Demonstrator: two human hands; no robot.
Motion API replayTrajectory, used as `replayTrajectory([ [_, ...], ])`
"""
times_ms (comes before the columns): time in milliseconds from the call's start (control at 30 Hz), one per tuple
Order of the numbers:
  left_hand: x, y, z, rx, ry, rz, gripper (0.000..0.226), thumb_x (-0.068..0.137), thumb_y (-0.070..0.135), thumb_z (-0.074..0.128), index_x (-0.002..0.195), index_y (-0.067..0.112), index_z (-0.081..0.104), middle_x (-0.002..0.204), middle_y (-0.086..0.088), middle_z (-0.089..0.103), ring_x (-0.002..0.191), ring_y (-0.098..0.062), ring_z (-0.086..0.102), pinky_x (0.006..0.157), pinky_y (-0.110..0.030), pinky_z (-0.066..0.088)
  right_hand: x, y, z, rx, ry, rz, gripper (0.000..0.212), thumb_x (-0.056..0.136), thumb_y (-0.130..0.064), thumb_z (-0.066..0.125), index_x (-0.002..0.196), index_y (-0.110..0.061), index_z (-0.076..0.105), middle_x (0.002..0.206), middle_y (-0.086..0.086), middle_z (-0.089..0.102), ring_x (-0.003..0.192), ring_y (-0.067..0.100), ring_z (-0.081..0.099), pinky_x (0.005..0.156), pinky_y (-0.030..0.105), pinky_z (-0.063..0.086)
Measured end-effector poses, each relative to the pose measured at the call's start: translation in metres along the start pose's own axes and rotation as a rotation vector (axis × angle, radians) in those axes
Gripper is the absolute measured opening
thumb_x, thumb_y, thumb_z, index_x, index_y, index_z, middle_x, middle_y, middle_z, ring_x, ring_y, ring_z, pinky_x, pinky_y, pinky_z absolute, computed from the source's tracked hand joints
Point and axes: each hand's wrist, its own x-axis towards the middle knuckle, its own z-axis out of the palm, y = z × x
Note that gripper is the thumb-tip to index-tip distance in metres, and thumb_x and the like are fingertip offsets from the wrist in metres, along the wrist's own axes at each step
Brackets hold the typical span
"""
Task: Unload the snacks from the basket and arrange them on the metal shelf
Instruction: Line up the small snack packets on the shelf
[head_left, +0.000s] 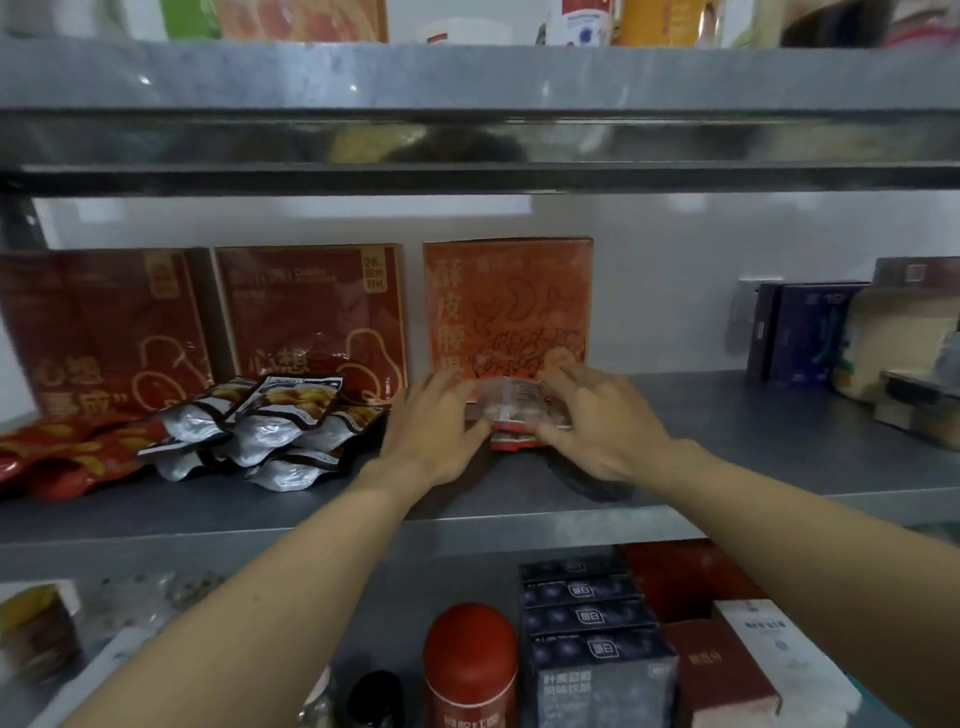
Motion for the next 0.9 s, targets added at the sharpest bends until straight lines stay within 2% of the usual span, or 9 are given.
replayTrajectory([
  [133,-0.027,0.002,-0.020,0.157,0.040,-0.053,0.059,0.094,0.050,0.046,0.146,0.024,0.037,0.155,-0.004,0.031,0.142,-0.029,0.025,0.114,-0.046,0.023,-0.007,-0.026,-0.002,-0.057,-0.052,-0.021,0.075,0.094,-0.067,0.033,0.154,-0.025,0.023,0.161,0.013,0.021,0.146,0.033,0.022,0.116,0.046,0.022],
  [200,-0.038,-0.002,-0.030,0.213,0.054,-0.086,0.057,0.094,0.052,0.045,0.144,0.025,0.039,0.155,-0.004,0.031,0.142,-0.030,0.024,0.115,-0.048,0.022,-0.009,-0.041,-0.004,-0.049,-0.045,-0.034,0.076,0.095,-0.066,0.032,0.157,-0.026,0.014,0.163,0.012,0.013,0.149,0.033,0.012,0.118,0.047,0.015],
  [333,-0.070,-0.021,-0.058,0.272,0.085,-0.195,0.057,0.095,0.052,0.042,0.145,0.026,0.036,0.157,-0.005,0.027,0.146,-0.032,0.018,0.117,-0.050,0.016,-0.012,-0.083,-0.007,-0.022,-0.045,-0.078,0.077,0.095,-0.065,0.031,0.157,-0.027,0.007,0.164,0.012,0.004,0.151,0.034,0.001,0.121,0.049,0.010],
  [433,-0.102,-0.042,-0.081,0.332,0.111,-0.254,0.059,0.093,0.053,0.045,0.146,0.026,0.037,0.158,-0.006,0.026,0.145,-0.033,0.020,0.116,-0.053,0.018,-0.017,-0.125,-0.012,0.025,-0.037,-0.122,0.077,0.095,-0.064,0.033,0.157,-0.026,0.007,0.164,0.014,0.007,0.150,0.035,0.003,0.120,0.051,0.012],
  [567,-0.156,-0.083,-0.121,0.372,0.162,-0.338,0.059,0.090,0.054,0.047,0.142,0.027,0.043,0.155,-0.007,0.033,0.141,-0.033,0.029,0.112,-0.052,0.026,-0.026,-0.197,-0.021,0.078,0.020,-0.223,0.075,0.094,-0.061,0.039,0.155,-0.025,0.016,0.160,0.014,0.021,0.147,0.033,0.019,0.114,0.048,0.025],
  [667,-0.209,-0.121,-0.154,0.404,0.193,-0.389,0.058,0.089,0.053,0.048,0.139,0.025,0.047,0.153,-0.007,0.036,0.139,-0.032,0.032,0.110,-0.053,0.028,-0.039,-0.264,-0.029,0.115,0.072,-0.285,0.074,0.095,-0.060,0.040,0.155,-0.022,0.020,0.157,0.013,0.028,0.143,0.031,0.027,0.110,0.045,0.030],
  [900,-0.365,-0.225,-0.239,0.509,0.198,-0.564,0.060,0.092,0.054,0.043,0.146,0.027,0.037,0.157,-0.007,0.029,0.143,-0.032,0.023,0.114,-0.055,0.022,-0.093,-0.454,-0.028,0.265,0.043,-0.461,0.074,0.097,-0.058,0.039,0.156,-0.021,0.015,0.160,0.014,0.022,0.145,0.030,0.024,0.111,0.044,0.029],
])
